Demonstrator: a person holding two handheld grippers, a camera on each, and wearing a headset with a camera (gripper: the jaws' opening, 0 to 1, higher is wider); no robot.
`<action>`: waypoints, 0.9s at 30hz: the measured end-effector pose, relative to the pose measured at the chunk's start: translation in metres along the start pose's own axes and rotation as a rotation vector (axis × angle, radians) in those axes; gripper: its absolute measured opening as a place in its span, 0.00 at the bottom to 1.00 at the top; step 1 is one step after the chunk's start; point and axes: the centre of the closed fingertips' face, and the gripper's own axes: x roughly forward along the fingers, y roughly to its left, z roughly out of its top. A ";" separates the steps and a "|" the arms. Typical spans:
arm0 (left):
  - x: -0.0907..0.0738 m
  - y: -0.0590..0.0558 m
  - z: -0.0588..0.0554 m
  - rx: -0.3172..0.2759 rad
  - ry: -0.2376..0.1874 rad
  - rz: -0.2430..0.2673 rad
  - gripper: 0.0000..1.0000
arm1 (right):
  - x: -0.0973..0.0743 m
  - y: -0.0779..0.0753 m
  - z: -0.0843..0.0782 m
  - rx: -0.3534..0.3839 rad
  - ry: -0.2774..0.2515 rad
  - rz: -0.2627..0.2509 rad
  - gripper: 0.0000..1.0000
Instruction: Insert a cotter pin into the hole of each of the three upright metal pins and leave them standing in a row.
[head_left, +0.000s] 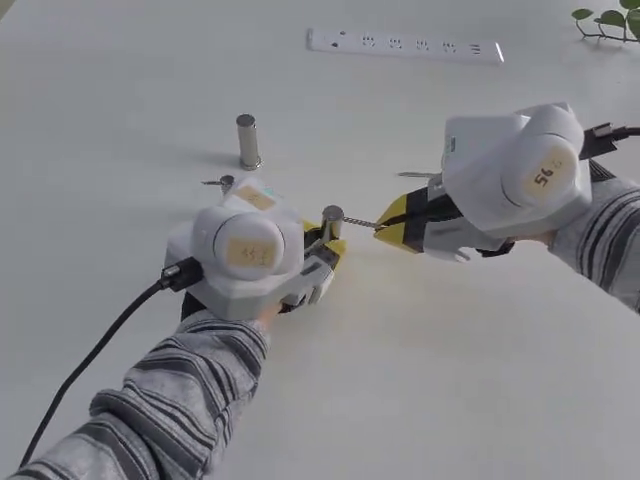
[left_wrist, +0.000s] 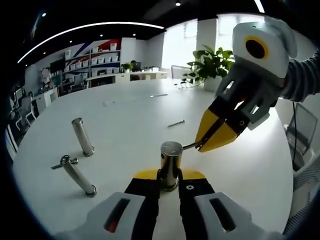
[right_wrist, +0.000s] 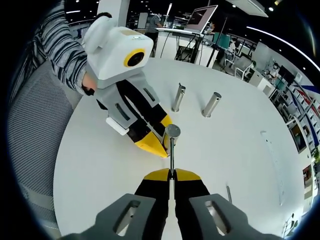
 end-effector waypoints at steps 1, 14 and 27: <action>0.000 0.000 0.000 0.003 0.000 0.001 0.10 | 0.000 -0.001 0.000 -0.003 0.001 -0.002 0.00; 0.001 0.001 -0.001 0.055 0.000 0.007 0.09 | 0.000 -0.003 0.004 -0.023 -0.015 0.006 0.00; 0.001 0.001 -0.002 0.042 -0.004 0.012 0.09 | 0.010 -0.008 0.009 -0.049 -0.021 0.006 0.00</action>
